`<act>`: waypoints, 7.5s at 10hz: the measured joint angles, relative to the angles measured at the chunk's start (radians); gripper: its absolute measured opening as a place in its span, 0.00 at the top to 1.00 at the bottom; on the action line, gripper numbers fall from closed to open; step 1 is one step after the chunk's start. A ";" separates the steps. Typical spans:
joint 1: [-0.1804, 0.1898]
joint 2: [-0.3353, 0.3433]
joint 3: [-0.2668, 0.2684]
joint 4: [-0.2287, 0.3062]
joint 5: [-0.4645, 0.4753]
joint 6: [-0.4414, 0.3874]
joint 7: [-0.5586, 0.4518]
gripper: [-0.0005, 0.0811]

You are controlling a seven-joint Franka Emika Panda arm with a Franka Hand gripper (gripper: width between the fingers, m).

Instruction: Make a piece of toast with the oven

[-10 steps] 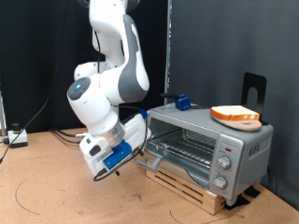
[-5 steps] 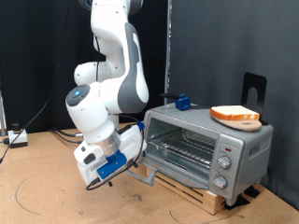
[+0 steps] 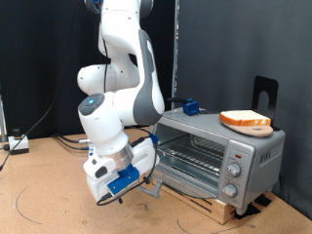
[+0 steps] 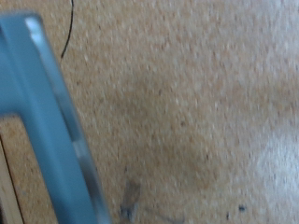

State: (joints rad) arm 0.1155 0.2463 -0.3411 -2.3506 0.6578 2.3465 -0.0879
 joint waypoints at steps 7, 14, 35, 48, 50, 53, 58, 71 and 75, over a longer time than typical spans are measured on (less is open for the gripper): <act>0.001 0.120 0.010 0.029 -0.055 0.097 0.003 0.00; -0.041 0.182 0.001 -0.002 0.009 0.280 -0.071 0.00; -0.122 -0.331 -0.017 -0.037 0.005 -0.460 -0.249 0.00; -0.053 -0.553 0.068 0.057 0.036 -0.756 -1.039 0.00; -0.052 -0.627 0.110 0.045 0.014 -0.725 -1.043 0.00; -0.053 -0.736 0.174 0.026 -0.012 -0.703 -0.960 0.00; -0.055 -0.870 0.218 0.009 -0.040 -0.853 -0.751 0.00; -0.057 -1.095 0.494 -0.356 -0.059 -0.541 -0.683 0.00; -0.052 -1.093 0.625 -0.422 -0.021 -0.391 -0.601 0.00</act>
State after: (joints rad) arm 0.0639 -0.8466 0.2842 -2.7724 0.6372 1.9553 -0.6884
